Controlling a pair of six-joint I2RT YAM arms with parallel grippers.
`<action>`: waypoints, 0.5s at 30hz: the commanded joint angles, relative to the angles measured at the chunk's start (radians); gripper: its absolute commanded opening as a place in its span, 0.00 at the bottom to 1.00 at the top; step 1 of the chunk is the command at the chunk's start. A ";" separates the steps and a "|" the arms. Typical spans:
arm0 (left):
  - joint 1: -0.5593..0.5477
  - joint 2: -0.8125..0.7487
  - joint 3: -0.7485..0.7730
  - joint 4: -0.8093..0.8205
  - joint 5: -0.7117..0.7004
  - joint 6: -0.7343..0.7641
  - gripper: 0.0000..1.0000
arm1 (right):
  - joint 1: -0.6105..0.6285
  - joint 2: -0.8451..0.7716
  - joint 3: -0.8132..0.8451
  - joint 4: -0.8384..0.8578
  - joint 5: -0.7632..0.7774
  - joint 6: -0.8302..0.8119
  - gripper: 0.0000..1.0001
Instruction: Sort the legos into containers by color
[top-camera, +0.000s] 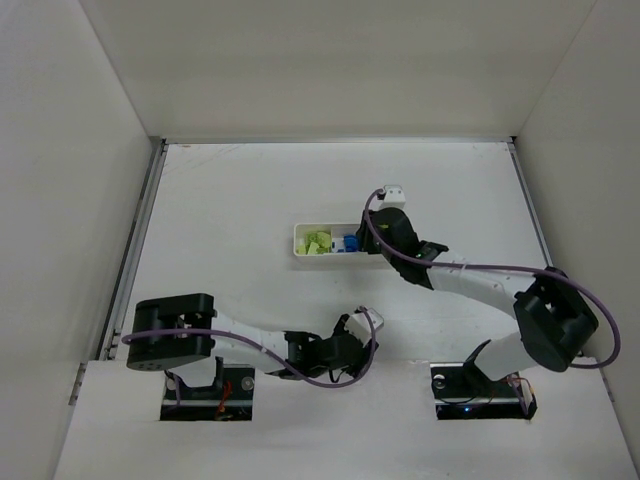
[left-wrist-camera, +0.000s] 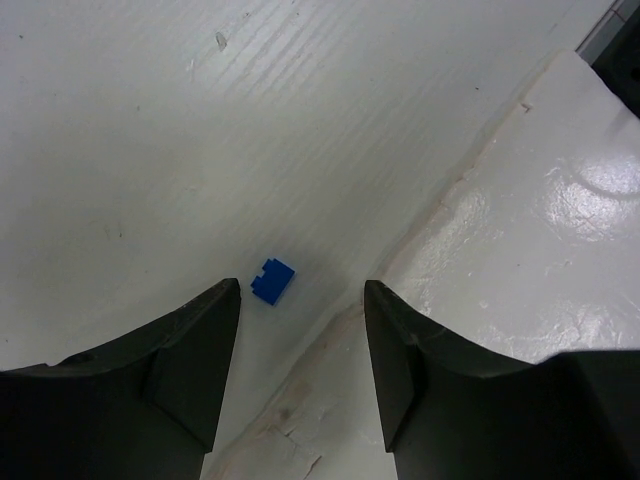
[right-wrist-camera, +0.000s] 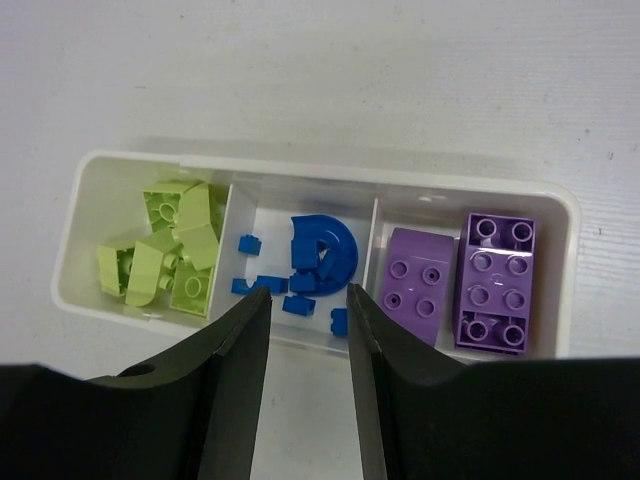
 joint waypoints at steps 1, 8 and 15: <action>-0.005 0.038 0.049 0.025 -0.027 0.032 0.49 | 0.002 -0.064 -0.019 0.054 -0.006 0.005 0.42; -0.024 0.102 0.087 -0.010 -0.084 0.066 0.42 | -0.012 -0.176 -0.073 0.056 -0.006 0.011 0.42; -0.043 0.116 0.106 -0.073 -0.132 0.089 0.41 | -0.055 -0.208 -0.119 0.059 -0.021 0.023 0.43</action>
